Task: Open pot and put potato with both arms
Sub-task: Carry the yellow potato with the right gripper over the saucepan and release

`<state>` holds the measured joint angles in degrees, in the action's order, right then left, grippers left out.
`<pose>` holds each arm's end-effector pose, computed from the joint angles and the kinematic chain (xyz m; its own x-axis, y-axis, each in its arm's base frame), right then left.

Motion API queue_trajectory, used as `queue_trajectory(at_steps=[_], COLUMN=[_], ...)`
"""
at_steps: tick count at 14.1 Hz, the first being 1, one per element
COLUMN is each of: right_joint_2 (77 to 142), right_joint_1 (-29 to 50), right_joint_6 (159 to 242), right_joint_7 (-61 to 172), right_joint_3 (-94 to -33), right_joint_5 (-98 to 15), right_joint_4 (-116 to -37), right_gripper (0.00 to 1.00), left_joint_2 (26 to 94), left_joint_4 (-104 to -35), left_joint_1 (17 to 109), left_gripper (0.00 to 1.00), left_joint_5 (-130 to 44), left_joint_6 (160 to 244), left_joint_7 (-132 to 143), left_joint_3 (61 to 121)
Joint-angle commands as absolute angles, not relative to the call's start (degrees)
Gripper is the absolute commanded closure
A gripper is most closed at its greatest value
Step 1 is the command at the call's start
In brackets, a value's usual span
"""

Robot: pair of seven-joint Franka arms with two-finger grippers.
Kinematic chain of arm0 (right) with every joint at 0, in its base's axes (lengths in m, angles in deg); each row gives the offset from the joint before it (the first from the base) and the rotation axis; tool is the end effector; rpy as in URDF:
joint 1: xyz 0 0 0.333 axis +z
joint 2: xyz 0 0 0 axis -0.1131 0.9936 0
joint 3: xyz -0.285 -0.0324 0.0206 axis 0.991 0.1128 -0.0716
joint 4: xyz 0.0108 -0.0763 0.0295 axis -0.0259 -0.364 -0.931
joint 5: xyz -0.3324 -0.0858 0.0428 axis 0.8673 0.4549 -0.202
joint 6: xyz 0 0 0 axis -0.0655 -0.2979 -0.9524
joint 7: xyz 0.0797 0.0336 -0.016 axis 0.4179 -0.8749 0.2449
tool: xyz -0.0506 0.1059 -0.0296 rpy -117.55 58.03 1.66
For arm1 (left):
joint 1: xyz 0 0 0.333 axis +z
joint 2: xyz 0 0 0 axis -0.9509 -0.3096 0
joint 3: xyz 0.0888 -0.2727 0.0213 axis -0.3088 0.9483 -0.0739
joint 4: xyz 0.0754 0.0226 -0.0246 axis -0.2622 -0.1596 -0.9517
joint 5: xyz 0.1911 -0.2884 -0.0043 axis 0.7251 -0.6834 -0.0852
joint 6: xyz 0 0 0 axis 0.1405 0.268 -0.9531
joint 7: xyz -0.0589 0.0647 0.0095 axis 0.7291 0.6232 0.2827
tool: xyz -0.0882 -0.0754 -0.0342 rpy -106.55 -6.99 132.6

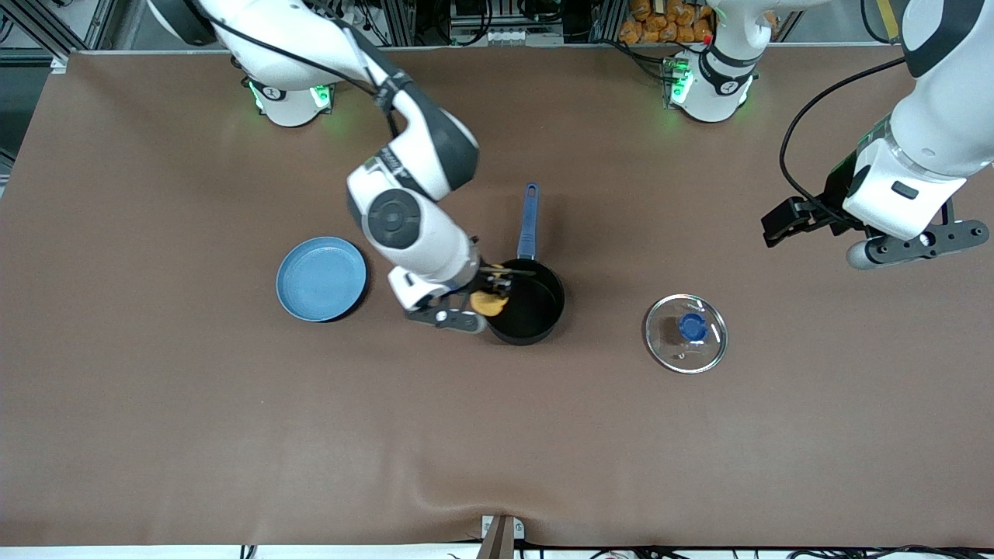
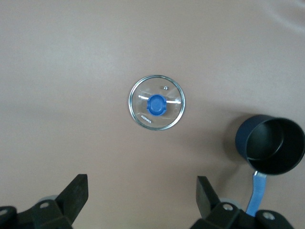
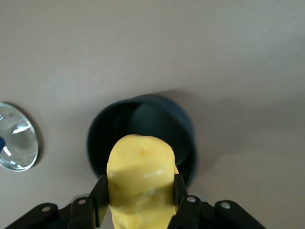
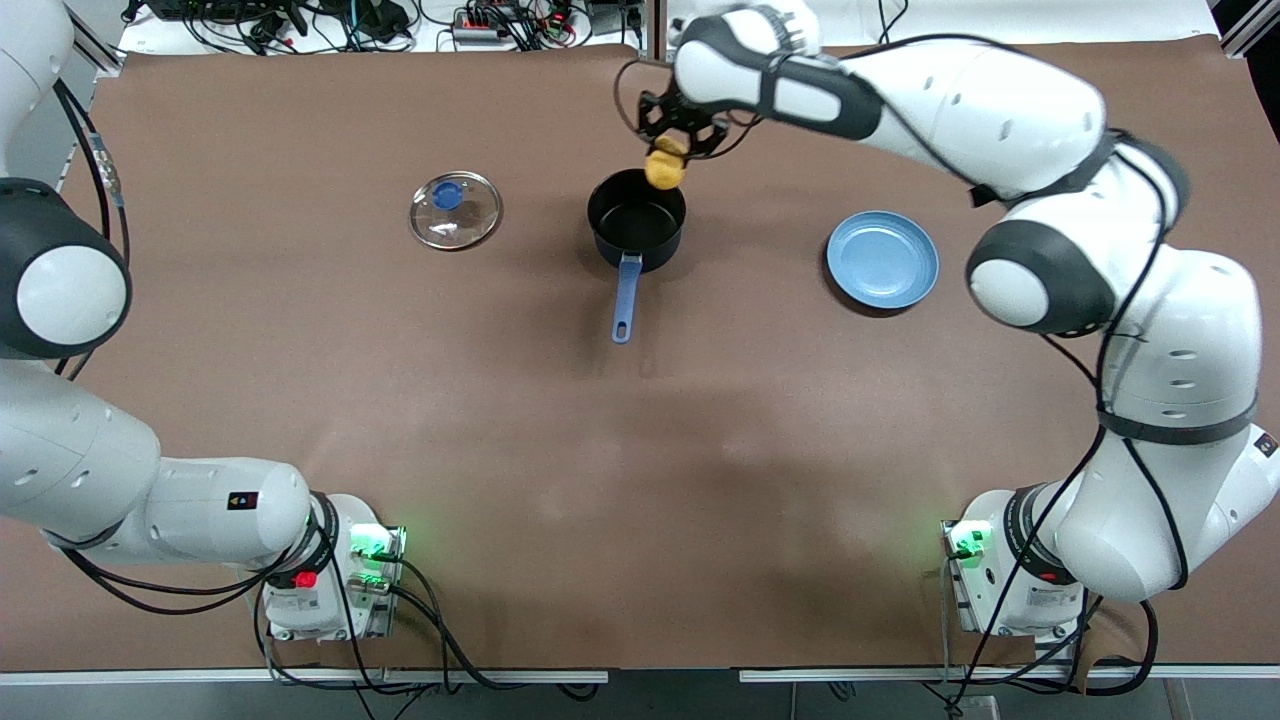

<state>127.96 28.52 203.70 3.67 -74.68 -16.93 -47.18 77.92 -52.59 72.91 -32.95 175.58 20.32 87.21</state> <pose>0.5331 0.4529 0.3393 0.9717 -0.2050 -0.1173 -0.2292 -0.9381 -0.2595 0.5312 -0.1168 0.5671 0.9911 0.1327 -0.0071 0.1328 -0.9911 0.0116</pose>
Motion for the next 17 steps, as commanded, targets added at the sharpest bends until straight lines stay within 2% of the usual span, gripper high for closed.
queue_trajectory(at_steps=[1, 6, 10, 13, 17], right_joint_2=[133.3, 140.4, 140.7, 142.5, 144.2], right_joint_1=[32.1, 34.9, 34.7, 35.0, 35.3], right_joint_6=[207.4, 207.9, 207.3, 207.5, 210.0], right_joint_7=[3.0, 3.6, 3.7, 3.5, 2.9], right_joint_3=[-73.8, -73.6, -73.6, -73.6, -73.7], right_joint_5=[-17.5, -13.9, -12.0, -9.4, -9.4], right_joint_4=[-42.7, -38.3, -38.7, -38.9, -38.8], right_gripper=[1.0, 1.0, 1.0, 1.0, 1.0], left_joint_2=[78.9, 80.5, 80.5, 80.0, 80.3], left_joint_4=[-51.5, -51.9, -52.7, -53.7, -53.8], left_joint_1=[76.7, 77.9, 77.9, 78.2, 78.2], left_gripper=[0.0, 0.0, 0.0, 0.0, 0.0], left_joint_5=[-35.6, -35.2, -35.2, -35.0, -35.0], left_joint_6=[174.3, 173.5, 176.9, 182.9, 182.8], left_joint_7=[13.7, 5.1, 5.5, 5.4, 5.4], left_joint_3=[87.3, 86.9, 86.8, 86.8, 87.0])
